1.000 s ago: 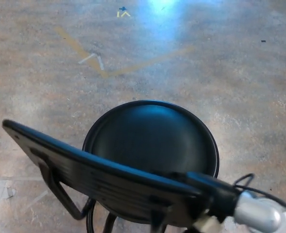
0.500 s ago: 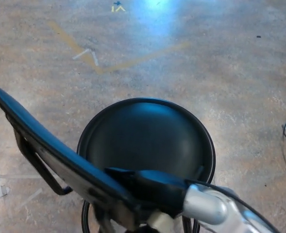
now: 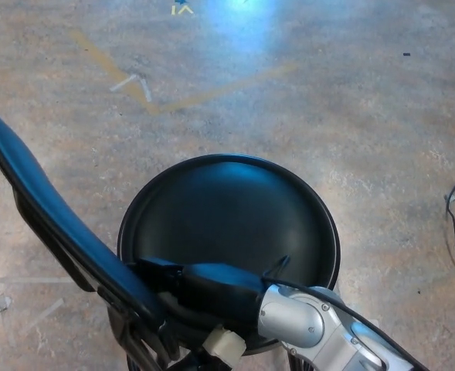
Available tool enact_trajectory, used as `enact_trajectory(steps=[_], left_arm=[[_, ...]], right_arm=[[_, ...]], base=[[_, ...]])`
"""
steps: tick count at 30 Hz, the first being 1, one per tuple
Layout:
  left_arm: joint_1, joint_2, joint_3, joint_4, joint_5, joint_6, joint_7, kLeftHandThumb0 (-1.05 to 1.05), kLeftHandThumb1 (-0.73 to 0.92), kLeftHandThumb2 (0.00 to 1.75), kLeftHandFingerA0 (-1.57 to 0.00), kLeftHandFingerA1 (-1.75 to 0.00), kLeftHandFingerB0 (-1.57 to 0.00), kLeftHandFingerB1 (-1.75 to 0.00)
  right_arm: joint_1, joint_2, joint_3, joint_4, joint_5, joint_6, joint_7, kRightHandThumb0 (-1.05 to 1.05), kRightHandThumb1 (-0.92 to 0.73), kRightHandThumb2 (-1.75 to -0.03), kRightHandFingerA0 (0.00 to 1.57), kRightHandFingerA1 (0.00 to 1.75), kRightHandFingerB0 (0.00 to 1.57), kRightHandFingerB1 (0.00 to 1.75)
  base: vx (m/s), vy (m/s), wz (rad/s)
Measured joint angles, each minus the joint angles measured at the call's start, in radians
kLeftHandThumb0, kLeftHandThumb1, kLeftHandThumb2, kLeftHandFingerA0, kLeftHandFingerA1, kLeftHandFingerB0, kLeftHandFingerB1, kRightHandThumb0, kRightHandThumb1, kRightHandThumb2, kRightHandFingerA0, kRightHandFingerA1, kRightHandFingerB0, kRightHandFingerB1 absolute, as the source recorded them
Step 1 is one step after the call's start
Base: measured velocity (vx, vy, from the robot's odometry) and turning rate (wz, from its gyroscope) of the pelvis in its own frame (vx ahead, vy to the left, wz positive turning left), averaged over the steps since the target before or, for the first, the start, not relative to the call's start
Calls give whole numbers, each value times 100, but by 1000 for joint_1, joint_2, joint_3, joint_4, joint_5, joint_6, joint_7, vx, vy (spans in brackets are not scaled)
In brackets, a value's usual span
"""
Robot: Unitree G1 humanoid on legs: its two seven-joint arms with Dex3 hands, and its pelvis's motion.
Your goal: Use the right hand to rotate the back of the chair to its left.
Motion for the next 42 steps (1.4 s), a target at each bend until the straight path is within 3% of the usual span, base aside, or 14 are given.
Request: enact_trajectory(steps=[38,39,40,42], left_arm=[[-4,-2,5,0,-1,0,0,-47,71,61,-56,-48,-49,-40],[-4,-2,5,0,-1,0,0,-49,76,63,-57,-48,-49,-40],[-6,-2,4,0,-1,0,0,-47,71,61,-57,-48,-49,-40],[-15,-6,3,-3,-1,-1,0,-46,75,62,-58,-48,-52,-41]], right_arm=[[-24,2,6,20,-5,0,-4,-105,-52,-92,0,34,0,38],[-24,2,6,20,-5,0,-4,-105,-92,-76,0,78,0,66],[-19,-4,-18,36,0,-8,-11,-105,-92,-78,0,81,0,66],[18,-28,-90,95,21,-41,-35,-105,-92,-81,0,76,0,64]], base=[[0,0,0],[0,0,0],[0,0,9],[0,0,13]])
